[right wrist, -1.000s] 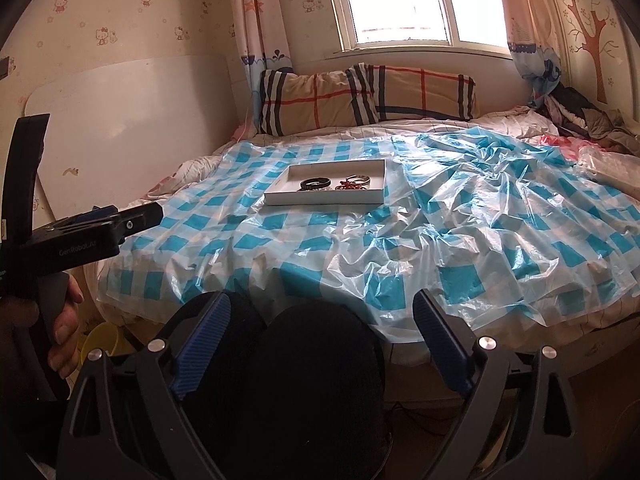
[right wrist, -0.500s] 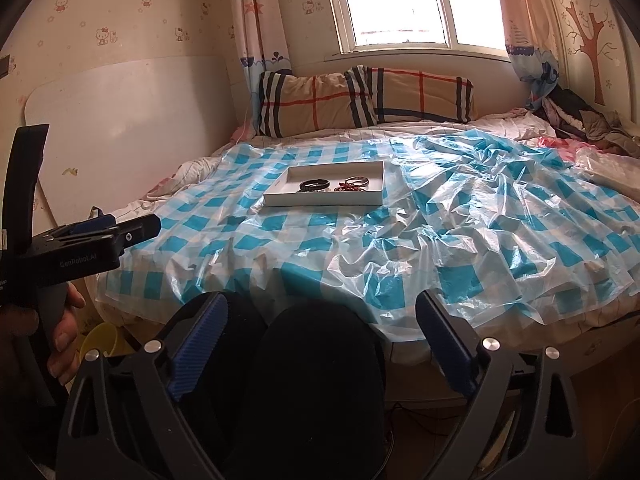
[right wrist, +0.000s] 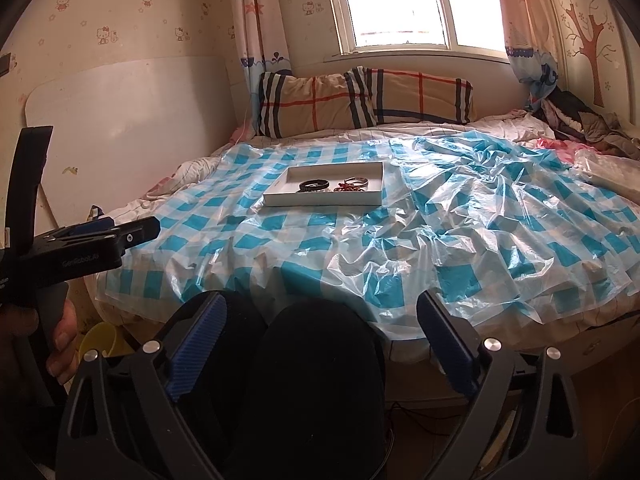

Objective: Organize jewelry

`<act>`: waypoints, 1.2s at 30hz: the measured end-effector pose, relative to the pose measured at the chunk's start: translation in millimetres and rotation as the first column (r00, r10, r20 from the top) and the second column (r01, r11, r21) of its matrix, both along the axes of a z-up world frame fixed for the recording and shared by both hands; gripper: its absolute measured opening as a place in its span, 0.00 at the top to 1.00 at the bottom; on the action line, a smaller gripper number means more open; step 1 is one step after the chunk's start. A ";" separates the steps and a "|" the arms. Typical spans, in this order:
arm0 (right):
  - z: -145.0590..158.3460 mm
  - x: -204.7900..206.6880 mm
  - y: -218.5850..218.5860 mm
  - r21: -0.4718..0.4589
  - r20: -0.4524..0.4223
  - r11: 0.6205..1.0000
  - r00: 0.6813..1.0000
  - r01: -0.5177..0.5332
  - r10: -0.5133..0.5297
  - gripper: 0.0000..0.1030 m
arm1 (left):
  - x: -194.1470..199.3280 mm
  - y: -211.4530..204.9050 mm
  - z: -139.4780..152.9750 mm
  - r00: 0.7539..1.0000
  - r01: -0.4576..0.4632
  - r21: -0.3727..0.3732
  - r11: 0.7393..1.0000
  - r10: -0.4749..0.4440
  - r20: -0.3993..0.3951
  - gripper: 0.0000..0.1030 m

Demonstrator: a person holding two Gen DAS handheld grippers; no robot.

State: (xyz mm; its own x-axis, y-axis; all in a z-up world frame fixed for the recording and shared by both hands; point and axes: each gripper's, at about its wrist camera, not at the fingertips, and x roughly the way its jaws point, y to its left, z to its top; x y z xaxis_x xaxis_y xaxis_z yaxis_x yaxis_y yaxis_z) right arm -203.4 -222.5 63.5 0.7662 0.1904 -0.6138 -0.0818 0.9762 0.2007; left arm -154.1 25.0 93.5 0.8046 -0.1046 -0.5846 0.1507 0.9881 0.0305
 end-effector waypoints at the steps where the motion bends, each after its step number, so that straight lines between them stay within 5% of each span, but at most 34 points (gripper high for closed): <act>1: 0.1 -0.4 -0.2 0.000 0.000 1.000 1.000 -0.001 0.001 0.10 | 0.1 0.1 -0.1 1.000 -0.003 0.002 1.000 0.003 0.001 0.08; 36: -11.4 7.6 4.5 -0.003 -0.030 1.000 0.999 -0.023 0.023 0.10 | 16.7 0.1 -16.4 0.998 0.004 -0.003 1.000 -0.005 -0.059 0.08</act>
State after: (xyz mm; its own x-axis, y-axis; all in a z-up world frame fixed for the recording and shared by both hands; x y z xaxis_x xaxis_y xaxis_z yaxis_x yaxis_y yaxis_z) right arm -195.8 -218.0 52.1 0.7431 0.2061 -0.6367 -0.0986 0.9747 0.2004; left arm -137.4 25.1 77.1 0.7680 -0.1097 -0.6310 0.1567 0.9875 0.0189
